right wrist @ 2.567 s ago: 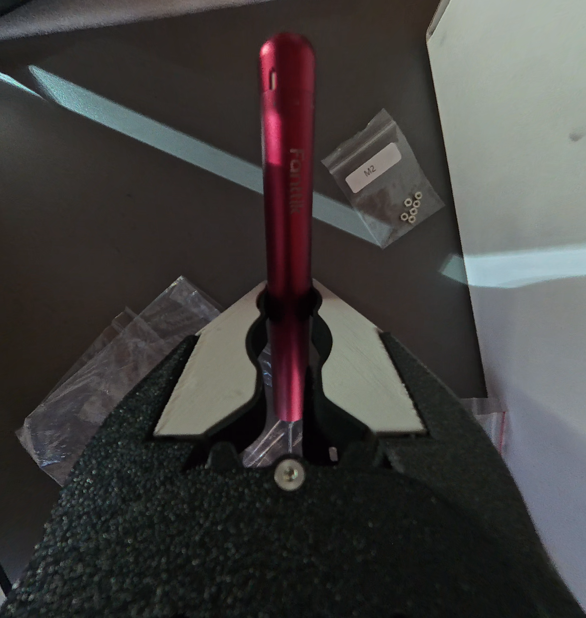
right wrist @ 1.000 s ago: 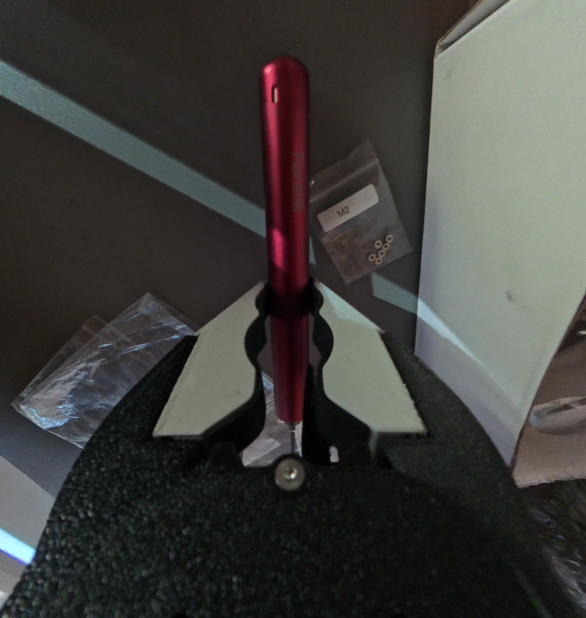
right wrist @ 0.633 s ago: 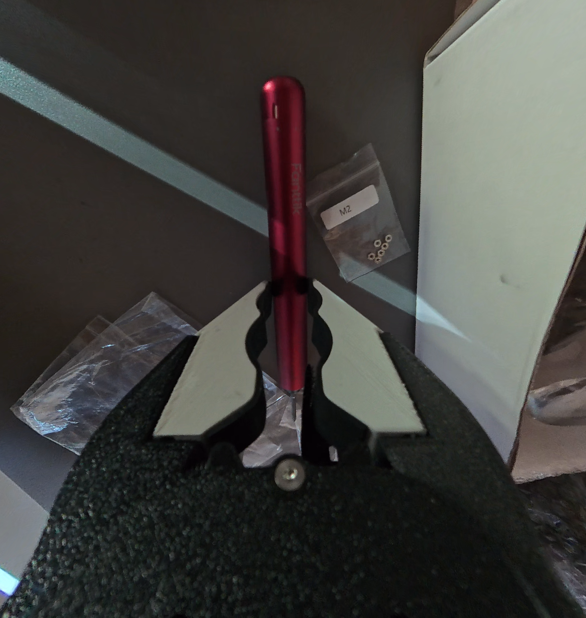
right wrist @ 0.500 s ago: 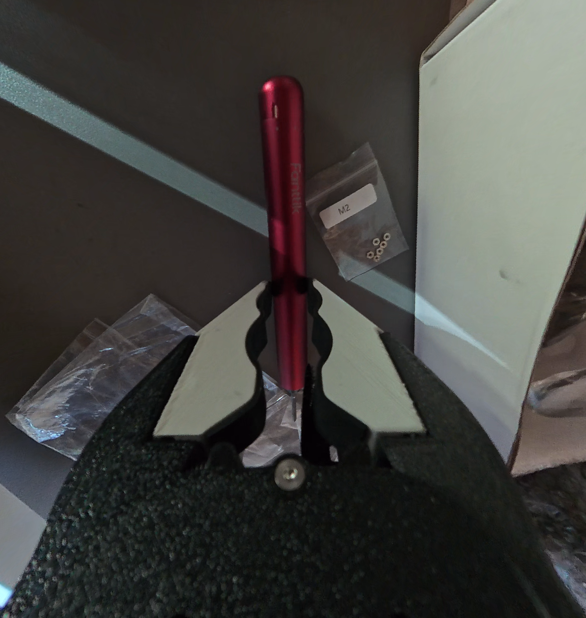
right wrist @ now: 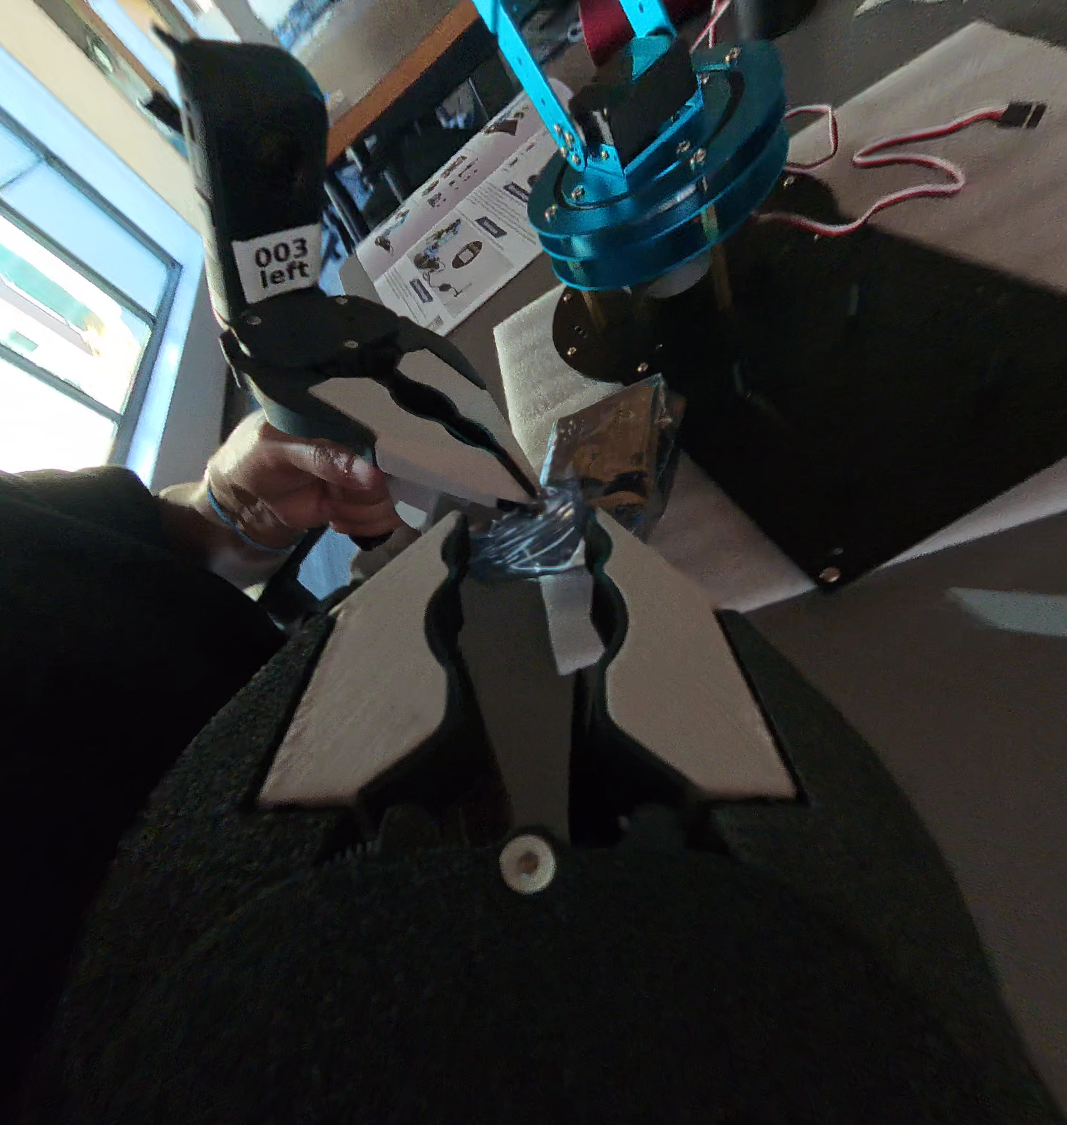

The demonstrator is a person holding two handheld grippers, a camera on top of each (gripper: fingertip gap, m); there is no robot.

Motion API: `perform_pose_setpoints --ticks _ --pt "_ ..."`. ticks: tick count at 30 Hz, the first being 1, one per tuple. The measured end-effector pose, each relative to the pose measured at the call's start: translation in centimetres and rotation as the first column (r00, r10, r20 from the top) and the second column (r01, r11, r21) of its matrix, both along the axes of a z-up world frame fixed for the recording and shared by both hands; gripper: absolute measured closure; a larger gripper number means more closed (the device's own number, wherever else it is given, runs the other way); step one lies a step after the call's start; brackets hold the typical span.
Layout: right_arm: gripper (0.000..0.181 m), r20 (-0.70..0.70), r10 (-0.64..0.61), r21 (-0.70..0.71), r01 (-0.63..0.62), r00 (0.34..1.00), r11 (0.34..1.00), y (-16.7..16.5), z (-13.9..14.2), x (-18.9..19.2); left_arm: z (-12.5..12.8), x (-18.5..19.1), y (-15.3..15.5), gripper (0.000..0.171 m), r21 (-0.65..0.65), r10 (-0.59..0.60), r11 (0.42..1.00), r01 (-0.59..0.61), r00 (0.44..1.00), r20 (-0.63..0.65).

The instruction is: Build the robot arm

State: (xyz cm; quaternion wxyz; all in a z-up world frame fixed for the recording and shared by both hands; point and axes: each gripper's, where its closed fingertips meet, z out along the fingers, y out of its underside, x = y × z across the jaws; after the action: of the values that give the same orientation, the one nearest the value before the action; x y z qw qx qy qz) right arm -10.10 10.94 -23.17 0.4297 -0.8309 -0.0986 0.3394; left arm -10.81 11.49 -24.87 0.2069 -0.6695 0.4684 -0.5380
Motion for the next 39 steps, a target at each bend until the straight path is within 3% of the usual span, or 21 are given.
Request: perform_pose_setpoints --ticks 2,6,9,12,14,17,19,21,24,28,32,39 --pt "0.144 -0.015 -0.037 -0.006 0.037 0.999 0.999 -0.2 -0.9 0.3 -0.5 0.1 -0.3 0.171 -0.026 -0.005 1.000 0.005 1.000 -0.003" --pt "0.153 -0.073 -0.051 0.066 0.055 0.996 0.996 -1.3 1.0 0.8 -0.3 0.2 -0.3 0.171 -0.039 0.006 0.999 -0.006 1.000 0.006" --pt "0.146 -0.092 0.000 0.018 0.001 0.996 1.000 -2.2 0.0 -0.7 -0.1 0.3 -0.6 0.171 -0.050 0.008 0.999 -0.007 1.000 0.015" --pt "0.146 -0.056 -0.026 0.000 0.026 0.998 1.000 -1.5 -1.5 -0.9 0.2 0.5 -0.8 0.171 -0.074 0.002 0.997 -0.001 1.000 0.023" --pt "0.145 -0.114 -0.032 0.022 0.034 0.993 0.999 -1.0 -1.1 -1.1 0.3 0.6 -1.2 0.171 -0.107 -0.019 0.994 0.022 0.999 0.029" --pt "0.152 -0.210 -0.012 0.023 0.017 0.978 1.000 -0.8 -0.8 -1.2 0.4 0.6 -1.8 0.171 -0.138 -0.038 0.989 0.044 0.998 0.040" --pt "0.169 -0.274 -0.011 0.031 0.020 0.962 0.999 -0.7 -0.7 -0.7 0.8 0.6 -2.0 0.171 -0.151 -0.057 0.986 0.067 0.996 0.070" --pt "0.171 -0.370 0.006 0.013 -0.001 0.929 1.000 -0.7 -0.5 -0.7 1.0 0.7 -2.2 0.171 -0.113 -0.072 0.990 0.081 0.994 0.082" --pt "0.171 -0.376 0.005 0.009 -0.002 0.926 1.000 -0.7 -0.4 -0.6 1.1 0.7 -2.3 0.171 -0.003 -0.075 0.997 0.075 0.994 0.085" --pt "0.174 -0.441 0.005 -0.026 -0.019 0.898 0.999 -0.8 -0.2 -0.5 1.3 0.8 -2.5 0.171 0.040 -0.086 0.996 0.082 0.991 0.102" --pt "0.181 -0.415 -0.021 -0.037 0.006 0.909 0.999 -0.8 -0.6 -0.2 1.0 0.9 -2.6 0.171 0.037 -0.081 0.996 0.078 0.992 0.100" --pt "0.181 -0.166 -0.166 -0.045 0.160 0.972 0.986 -0.9 -2.0 0.8 0.3 1.1 -1.6 0.171 0.146 0.051 0.987 -0.059 0.997 0.059"
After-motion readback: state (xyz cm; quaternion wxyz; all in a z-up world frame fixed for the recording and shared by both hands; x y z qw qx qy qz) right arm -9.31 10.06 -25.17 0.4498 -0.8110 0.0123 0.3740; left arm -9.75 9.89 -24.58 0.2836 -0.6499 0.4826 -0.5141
